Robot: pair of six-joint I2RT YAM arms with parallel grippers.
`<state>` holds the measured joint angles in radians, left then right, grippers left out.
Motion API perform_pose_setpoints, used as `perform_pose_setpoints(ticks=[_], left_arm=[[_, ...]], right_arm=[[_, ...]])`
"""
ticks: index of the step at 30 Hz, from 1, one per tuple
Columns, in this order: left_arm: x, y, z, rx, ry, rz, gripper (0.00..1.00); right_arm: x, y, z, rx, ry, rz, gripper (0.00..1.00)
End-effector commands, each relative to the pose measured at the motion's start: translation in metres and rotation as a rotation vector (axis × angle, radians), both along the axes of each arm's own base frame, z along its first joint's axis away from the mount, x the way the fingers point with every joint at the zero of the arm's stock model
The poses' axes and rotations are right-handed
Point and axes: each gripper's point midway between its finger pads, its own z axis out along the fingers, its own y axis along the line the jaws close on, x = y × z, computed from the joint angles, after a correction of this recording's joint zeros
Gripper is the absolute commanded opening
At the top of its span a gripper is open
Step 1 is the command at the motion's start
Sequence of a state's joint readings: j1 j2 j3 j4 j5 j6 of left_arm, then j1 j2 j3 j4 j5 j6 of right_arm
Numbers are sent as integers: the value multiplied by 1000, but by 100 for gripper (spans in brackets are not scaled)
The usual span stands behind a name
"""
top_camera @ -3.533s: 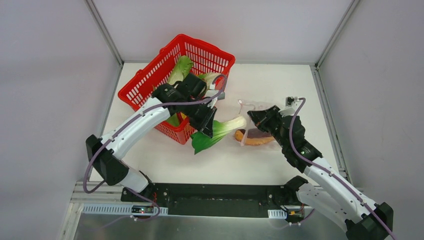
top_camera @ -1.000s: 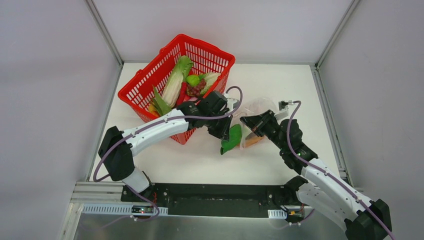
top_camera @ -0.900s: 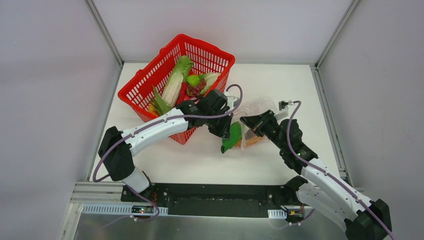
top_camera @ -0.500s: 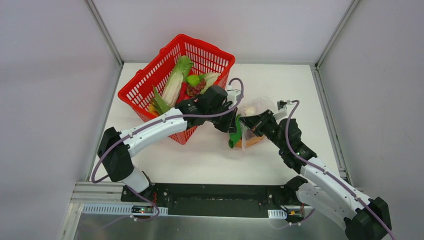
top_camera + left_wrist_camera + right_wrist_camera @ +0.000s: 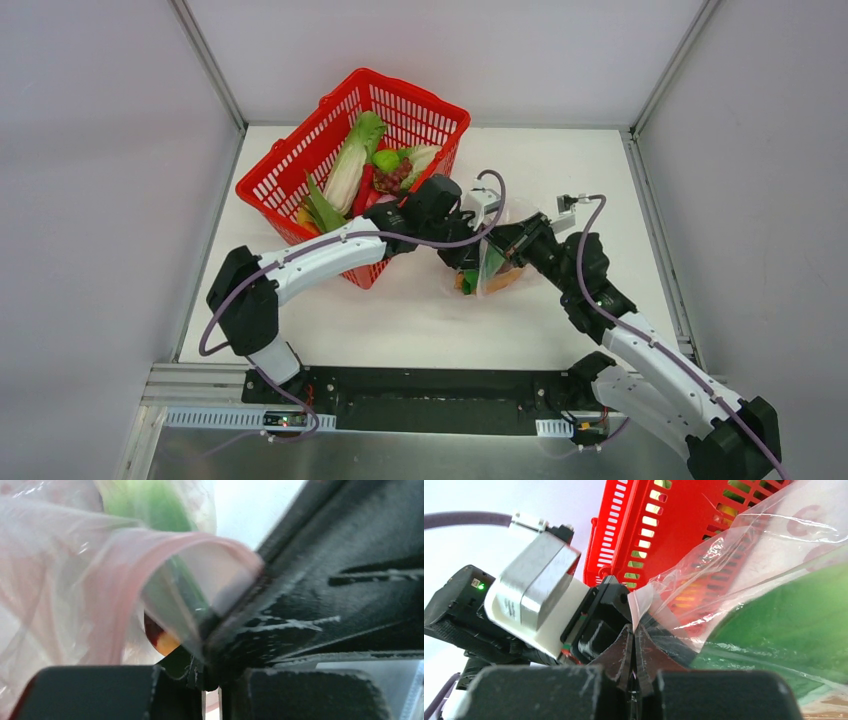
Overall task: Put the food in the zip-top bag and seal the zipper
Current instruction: Place the fake vegetable in the zipper food storage bag.
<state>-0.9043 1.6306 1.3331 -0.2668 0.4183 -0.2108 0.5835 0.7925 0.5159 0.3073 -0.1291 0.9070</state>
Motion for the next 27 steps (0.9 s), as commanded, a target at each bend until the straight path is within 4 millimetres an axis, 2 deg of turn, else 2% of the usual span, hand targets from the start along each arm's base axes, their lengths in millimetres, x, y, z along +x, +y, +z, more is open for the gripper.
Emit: perform_pose_setpoints(ticks=[1,4,9,13,22,24,27], left_arm=[[-17,-4,8,-28,-126,-239,10],[-15,0,-1,54,-131,-300,13],[-16,-9,2,37,-136,-366,24],[-9,-18,-5,39,-112,-335,29],[8,-41,-4,-57,-78,-196,35],[9,-39,-7,-49,-65,-168,36],[8,-31,-2,-58,-76,-134,38]], right_arm=[[-6,8,51,136,-87,62,0],[-7,8,52,144,-87,68,0],[-7,4,49,152,-84,44,0],[-7,-1,50,152,-97,22,0],[-7,-4,48,148,-101,7,0],[-5,-6,45,145,-94,-8,0],[2,-12,34,118,-56,-64,0]])
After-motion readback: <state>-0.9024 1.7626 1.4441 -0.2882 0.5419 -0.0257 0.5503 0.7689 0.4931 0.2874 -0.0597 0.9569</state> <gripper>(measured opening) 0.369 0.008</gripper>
